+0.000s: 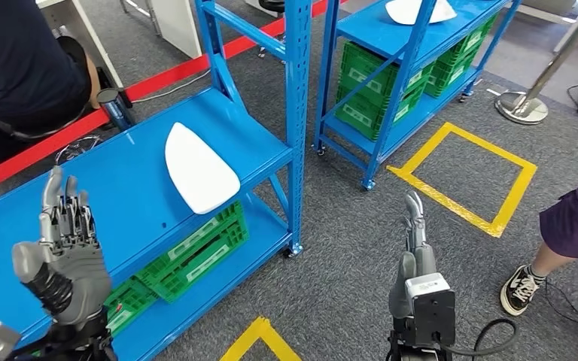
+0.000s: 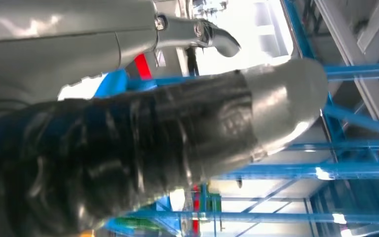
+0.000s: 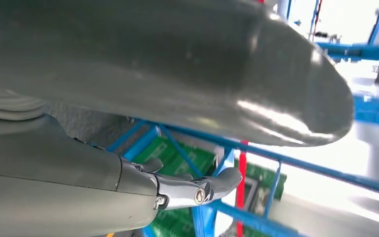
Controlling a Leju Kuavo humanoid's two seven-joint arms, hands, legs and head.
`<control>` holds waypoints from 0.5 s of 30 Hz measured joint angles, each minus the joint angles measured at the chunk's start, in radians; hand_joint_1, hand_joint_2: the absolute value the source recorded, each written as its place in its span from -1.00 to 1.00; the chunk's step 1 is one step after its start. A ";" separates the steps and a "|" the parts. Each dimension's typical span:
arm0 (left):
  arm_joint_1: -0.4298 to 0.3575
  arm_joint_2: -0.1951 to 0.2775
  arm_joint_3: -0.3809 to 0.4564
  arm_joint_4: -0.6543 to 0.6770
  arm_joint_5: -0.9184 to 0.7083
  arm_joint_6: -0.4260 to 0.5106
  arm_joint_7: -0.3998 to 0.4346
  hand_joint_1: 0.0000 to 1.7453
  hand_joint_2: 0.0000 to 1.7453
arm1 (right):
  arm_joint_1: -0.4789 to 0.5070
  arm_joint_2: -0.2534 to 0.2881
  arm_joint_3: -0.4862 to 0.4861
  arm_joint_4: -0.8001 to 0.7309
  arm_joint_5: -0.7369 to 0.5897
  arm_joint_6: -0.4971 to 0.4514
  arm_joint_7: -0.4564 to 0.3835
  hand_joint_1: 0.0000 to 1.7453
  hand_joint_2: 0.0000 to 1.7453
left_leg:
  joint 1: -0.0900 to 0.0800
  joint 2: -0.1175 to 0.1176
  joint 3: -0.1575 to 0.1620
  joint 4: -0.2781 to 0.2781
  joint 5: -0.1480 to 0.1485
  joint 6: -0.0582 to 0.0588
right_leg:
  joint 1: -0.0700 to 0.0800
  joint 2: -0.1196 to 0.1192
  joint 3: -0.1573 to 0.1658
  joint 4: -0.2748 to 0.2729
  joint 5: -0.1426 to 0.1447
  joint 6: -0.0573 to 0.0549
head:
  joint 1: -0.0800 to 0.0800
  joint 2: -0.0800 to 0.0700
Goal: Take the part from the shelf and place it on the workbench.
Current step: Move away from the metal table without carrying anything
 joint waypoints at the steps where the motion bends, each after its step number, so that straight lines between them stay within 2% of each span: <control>1: 0.001 0.000 0.000 0.000 0.000 0.000 0.000 -1.00 -1.00 | 0.002 0.000 0.000 0.000 0.000 0.000 0.001 -1.00 -1.00 | 0.000 0.005 -0.017 0.041 -0.012 -0.001 | 0.001 -0.015 -0.001 0.000 0.000 0.000 | -0.007 0.000; 2: 0.001 0.000 0.000 0.001 0.000 0.000 0.000 -1.00 -1.00 | 0.003 0.000 0.000 0.000 0.000 0.000 0.002 -1.00 -1.00 | 0.000 0.009 -0.016 0.048 -0.007 -0.001 | 0.001 -0.029 -0.002 0.001 0.000 0.000 | -0.012 0.000; 3: 0.001 0.000 0.000 0.001 0.001 0.000 0.000 -1.00 -1.00 | 0.003 0.000 0.000 0.001 0.000 0.000 0.002 -1.00 -1.00 | -0.001 0.014 0.005 0.019 0.013 0.000 | 0.001 -0.044 -0.003 0.001 0.000 0.001 | -0.018 0.000; 4: 0.001 0.000 0.000 0.001 0.001 0.000 0.000 -1.00 -1.00 | 0.003 0.000 0.000 0.001 0.000 0.000 0.003 -1.00 -1.00 | -0.002 0.026 0.043 -0.039 0.039 0.004 | 0.001 -0.058 -0.002 0.002 -0.001 0.003 | -0.023 0.000; 5: 0.001 0.000 0.001 0.001 0.001 0.000 0.000 -1.00 -1.00 | 0.003 0.000 0.001 0.001 0.000 0.000 0.004 -1.00 -1.00 | -0.006 0.053 0.087 -0.108 0.058 0.008 | 0.003 -0.070 -0.001 0.004 -0.003 0.006 | -0.028 0.000; 6: -0.001 0.000 0.001 0.001 0.001 0.000 0.000 -1.00 -1.00 | 0.002 0.000 0.001 0.000 0.000 0.000 0.004 -1.00 -1.00 | -0.011 0.075 0.124 -0.165 0.070 0.014 | 0.006 -0.080 -0.001 0.007 -0.006 0.011 | -0.032 0.000; 7: -0.002 0.000 0.002 0.000 0.001 0.000 0.000 -1.00 -1.00 | 0.002 0.000 0.001 0.000 0.000 0.000 0.005 -1.00 -1.00 | -0.015 0.091 0.148 -0.201 0.074 0.021 | 0.009 -0.088 -0.001 0.009 -0.008 0.017 | -0.034 0.000; 8: -0.002 0.000 0.002 0.000 0.000 0.000 0.000 -1.00 -1.00 | 0.001 0.000 0.001 0.000 0.000 0.000 0.006 -1.00 -1.00 | -0.018 0.095 0.153 -0.216 0.072 0.027 | 0.011 -0.099 -0.001 0.011 -0.009 0.024 | -0.033 0.000; 10: 0.000 0.000 0.004 -0.001 0.000 0.000 0.000 -1.00 -1.00 | 0.000 0.000 0.002 0.000 0.000 0.000 0.007 -1.00 -1.00 | -0.017 0.068 0.153 -0.221 0.079 0.040 | 0.011 -0.115 -0.002 0.014 -0.013 0.036 | -0.028 0.000; 11: 0.001 -0.001 0.004 0.000 0.000 0.000 0.000 -1.00 -1.00 | -0.001 -0.001 0.003 0.000 0.000 0.000 0.007 -1.00 -1.00 | -0.014 0.055 0.152 -0.223 0.082 0.045 | 0.009 -0.103 -0.008 0.028 -0.025 0.043 | -0.025 0.000; 12: 0.001 -0.001 0.004 0.000 0.000 0.000 0.000 -1.00 -1.00 | -0.002 -0.001 0.003 0.000 0.000 0.000 0.007 -1.00 -1.00 | -0.011 0.042 0.155 -0.225 0.087 0.051 | 0.006 -0.080 -0.021 0.059 -0.046 0.049 | -0.021 0.000; 14: -0.001 -0.001 0.004 0.000 0.000 0.000 0.000 -1.00 -1.00 | 0.000 -0.003 0.004 0.000 0.001 0.000 0.007 -1.00 -1.00 | -0.010 0.016 0.151 -0.225 0.093 0.058 | 0.003 -0.023 -0.072 0.176 -0.109 0.057 | -0.007 0.000; 15: -0.001 -0.001 0.004 0.000 0.000 0.000 0.000 -1.00 -1.00 | 0.001 -0.004 0.005 0.000 0.001 0.000 0.007 -1.00 -1.00 | -0.011 0.001 0.147 -0.223 0.094 0.061 | 0.002 -0.011 -0.101 0.241 -0.135 0.059 | -0.001 0.000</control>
